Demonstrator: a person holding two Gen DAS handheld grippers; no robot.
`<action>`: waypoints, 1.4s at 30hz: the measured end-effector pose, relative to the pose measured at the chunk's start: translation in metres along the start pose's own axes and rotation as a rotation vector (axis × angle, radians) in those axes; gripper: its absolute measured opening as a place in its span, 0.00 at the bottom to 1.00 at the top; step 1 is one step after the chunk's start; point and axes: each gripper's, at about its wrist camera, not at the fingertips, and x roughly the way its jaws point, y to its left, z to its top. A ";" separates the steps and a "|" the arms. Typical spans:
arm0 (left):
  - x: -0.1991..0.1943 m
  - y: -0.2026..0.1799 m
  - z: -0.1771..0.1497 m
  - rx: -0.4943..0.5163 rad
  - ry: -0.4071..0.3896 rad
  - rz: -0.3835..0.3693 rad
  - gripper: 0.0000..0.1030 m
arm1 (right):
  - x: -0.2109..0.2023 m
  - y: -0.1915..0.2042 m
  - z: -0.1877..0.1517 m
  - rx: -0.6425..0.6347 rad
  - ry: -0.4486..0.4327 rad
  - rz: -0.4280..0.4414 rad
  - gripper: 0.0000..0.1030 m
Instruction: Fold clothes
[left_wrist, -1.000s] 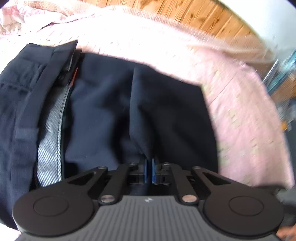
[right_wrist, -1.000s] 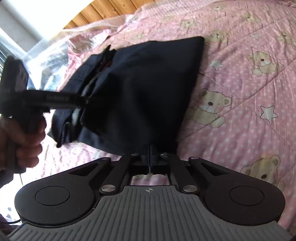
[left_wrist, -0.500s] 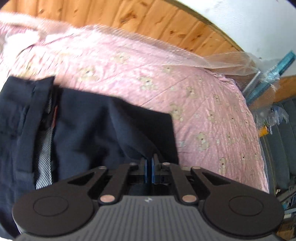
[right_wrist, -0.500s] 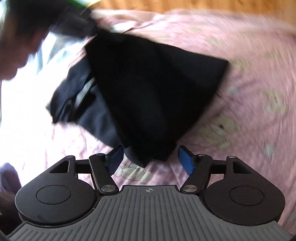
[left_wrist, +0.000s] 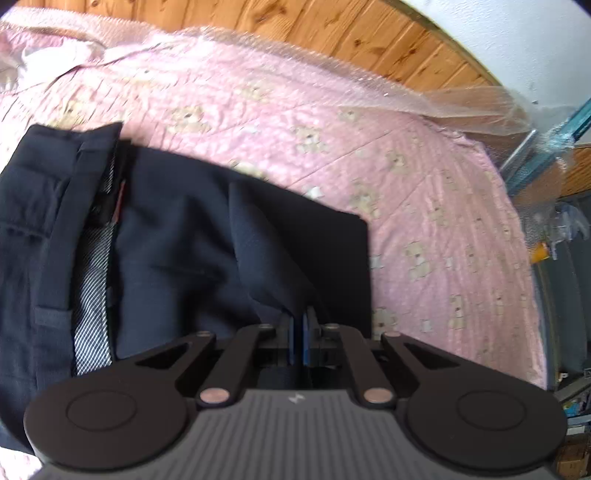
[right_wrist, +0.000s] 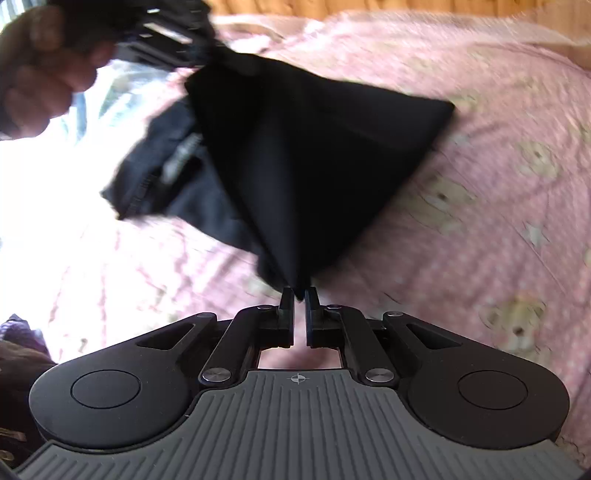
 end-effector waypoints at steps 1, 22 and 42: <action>0.002 0.006 -0.001 -0.011 0.005 0.010 0.05 | 0.001 -0.003 -0.001 0.010 0.015 0.022 0.05; 0.030 0.077 -0.043 -0.196 0.006 -0.083 0.08 | 0.051 -0.123 0.122 0.389 -0.215 0.098 0.01; 0.053 0.034 -0.021 0.003 0.070 0.174 0.08 | 0.021 -0.079 -0.006 0.465 -0.002 0.281 0.18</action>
